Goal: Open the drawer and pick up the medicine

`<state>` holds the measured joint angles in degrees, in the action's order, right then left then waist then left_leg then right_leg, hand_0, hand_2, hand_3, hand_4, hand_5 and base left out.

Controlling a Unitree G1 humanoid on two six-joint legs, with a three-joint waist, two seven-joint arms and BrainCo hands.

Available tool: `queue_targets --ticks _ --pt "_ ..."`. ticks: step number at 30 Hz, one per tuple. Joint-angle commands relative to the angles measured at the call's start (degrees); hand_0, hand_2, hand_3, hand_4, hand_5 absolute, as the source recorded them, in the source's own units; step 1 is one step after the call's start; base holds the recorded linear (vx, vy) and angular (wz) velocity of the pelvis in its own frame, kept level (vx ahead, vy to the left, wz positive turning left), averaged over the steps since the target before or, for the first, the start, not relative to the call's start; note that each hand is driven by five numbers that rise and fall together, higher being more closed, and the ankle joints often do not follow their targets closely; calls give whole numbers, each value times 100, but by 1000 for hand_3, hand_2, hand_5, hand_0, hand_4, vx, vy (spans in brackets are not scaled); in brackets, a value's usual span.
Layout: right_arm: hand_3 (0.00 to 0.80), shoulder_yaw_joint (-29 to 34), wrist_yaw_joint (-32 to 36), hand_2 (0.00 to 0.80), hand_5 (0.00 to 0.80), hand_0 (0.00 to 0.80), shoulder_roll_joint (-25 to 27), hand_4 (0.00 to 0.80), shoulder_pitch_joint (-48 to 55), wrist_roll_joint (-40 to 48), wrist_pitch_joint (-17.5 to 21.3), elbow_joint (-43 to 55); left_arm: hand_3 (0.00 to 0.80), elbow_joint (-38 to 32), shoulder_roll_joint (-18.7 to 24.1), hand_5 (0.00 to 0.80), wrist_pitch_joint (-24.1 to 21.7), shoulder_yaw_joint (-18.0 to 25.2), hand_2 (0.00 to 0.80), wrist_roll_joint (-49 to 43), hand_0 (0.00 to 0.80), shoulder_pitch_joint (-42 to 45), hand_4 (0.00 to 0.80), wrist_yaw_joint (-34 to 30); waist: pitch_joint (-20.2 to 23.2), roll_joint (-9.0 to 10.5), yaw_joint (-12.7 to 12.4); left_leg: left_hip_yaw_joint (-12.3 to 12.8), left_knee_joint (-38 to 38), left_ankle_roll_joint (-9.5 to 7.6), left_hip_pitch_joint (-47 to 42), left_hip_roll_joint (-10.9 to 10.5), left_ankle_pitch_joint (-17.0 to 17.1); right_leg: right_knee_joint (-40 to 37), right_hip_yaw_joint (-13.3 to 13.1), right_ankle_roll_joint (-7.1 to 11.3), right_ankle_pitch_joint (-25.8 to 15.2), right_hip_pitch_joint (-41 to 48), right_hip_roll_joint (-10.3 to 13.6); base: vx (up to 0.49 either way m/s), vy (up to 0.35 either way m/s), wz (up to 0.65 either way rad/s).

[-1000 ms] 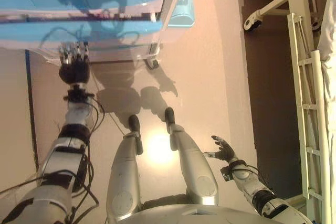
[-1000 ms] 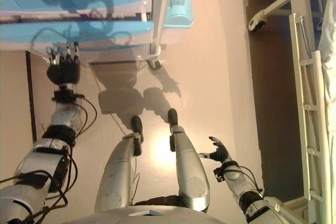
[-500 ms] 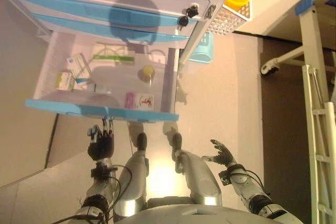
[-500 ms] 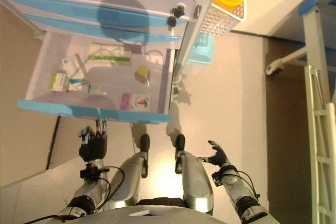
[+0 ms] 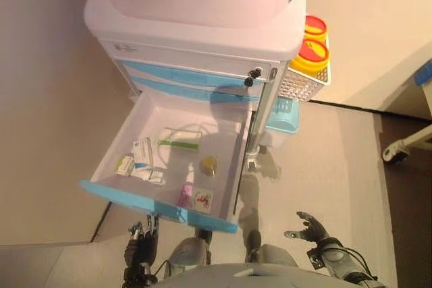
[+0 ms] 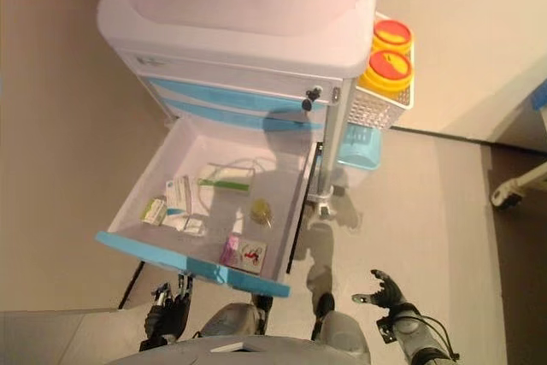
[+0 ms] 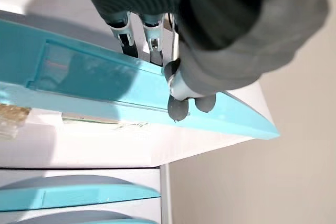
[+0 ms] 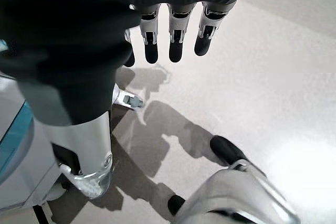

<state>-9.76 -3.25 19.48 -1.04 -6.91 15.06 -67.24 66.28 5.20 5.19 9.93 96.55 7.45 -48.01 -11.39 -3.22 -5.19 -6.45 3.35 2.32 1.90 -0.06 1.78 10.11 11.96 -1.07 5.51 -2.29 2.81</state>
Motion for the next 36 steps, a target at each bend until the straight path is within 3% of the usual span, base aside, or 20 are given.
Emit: queue_targets --ticks 1,4,5,6,7,11,14,16,18,22,27,36 --pt "0 -34 -67 0 0 0 72 0 16 -68 282 27 800 -488 503 800 182 395 800 -276 800 209 800 -669 131 292 -162 173 421 -241 45 -479 -675 -428 -117 182 -53 362 218 9 36 5" --pt "0 -81 -250 0 0 0 64 0 -45 125 547 112 800 -598 504 800 71 93 800 -866 800 109 800 -582 230 295 -135 172 262 -253 -92 -469 -661 -466 -136 210 -65 432 203 23 20 6" --pt "0 -87 -331 0 0 0 67 0 -62 202 650 180 709 -629 519 709 -50 -17 709 -1083 709 76 709 -453 255 299 -118 176 218 -260 -131 -464 -656 -474 -154 218 -71 450 197 34 9 6" --pt "0 -93 -432 0 0 0 76 0 -89 289 712 345 238 -667 545 238 -287 -162 238 -1396 238 33 238 -140 289 302 -91 185 163 -272 -179 -453 -649 -480 -184 230 -79 468 189 37 10 5" --pt "0 -102 -558 0 0 0 86 0 -111 347 738 547 0 -679 584 0 -566 -295 0 -1689 0 -20 0 294 326 309 -59 194 112 -284 -222 -445 -643 -491 -208 241 -87 484 181 37 13 5" --pt "0 -217 -1276 0 0 0 163 0 -215 197 769 1726 0 -544 710 0 -1698 -737 0 -3522 0 -286 0 2228 459 338 83 232 -44 -334 -372 -421 -639 -549 -338 280 -109 542 155 39 14 -2" --pt "0 -381 -1740 0 0 0 389 0 -361 -158 715 2789 0 -246 856 0 -2162 -1066 0 -5756 0 -434 0 3655 525 360 170 279 -134 -363 -440 -416 -634 -616 -417 311 -140 571 146 13 23 -3" --pt "0 -447 -1814 0 0 0 595 0 -439 -381 629 3525 0 -136 937 0 -2287 -1329 0 -6388 0 -447 0 3955 551 349 215 327 -198 -360 -471 -403 -620 -663 -445 337 -166 578 146 0 39 1" --pt "0 -434 -1704 0 0 0 777 0 -534 -548 583 4123 0 -120 970 0 -2303 -1511 0 -7084 0 -400 0 4180 575 339 233 376 -249 -365 -487 -395 -613 -706 -465 372 -191 573 153 -10 43 0" --pt "0 -614 -1510 0 0 0 1109 0 -896 -1019 909 4744 0 52 1032 0 -2009 -1902 0 -7854 0 -349 0 4268 622 331 194 459 -304 -363 -488 -370 -606 -740 -451 416 -206 551 178 -9 34 -3" --pt "0 -1155 -1297 0 0 0 1355 0 -1583 -1496 1088 4998 0 456 1022 0 -1646 -1822 0 -7896 0 -294 0 4175 632 388 41 461 -292 -355 -474 -364 -625 -762 -355 427 -196 578 226 0 -3 1" --pt "0 -2248 -800 0 0 0 1388 0 -2745 -2033 648 4579 0 511 1074 0 -1550 -1746 0 -8028 0 -207 0 4154 634 499 -445 210 -373 -270 -403 -352 -532 -879 8 411 -181 687 270 -1 -25 14"
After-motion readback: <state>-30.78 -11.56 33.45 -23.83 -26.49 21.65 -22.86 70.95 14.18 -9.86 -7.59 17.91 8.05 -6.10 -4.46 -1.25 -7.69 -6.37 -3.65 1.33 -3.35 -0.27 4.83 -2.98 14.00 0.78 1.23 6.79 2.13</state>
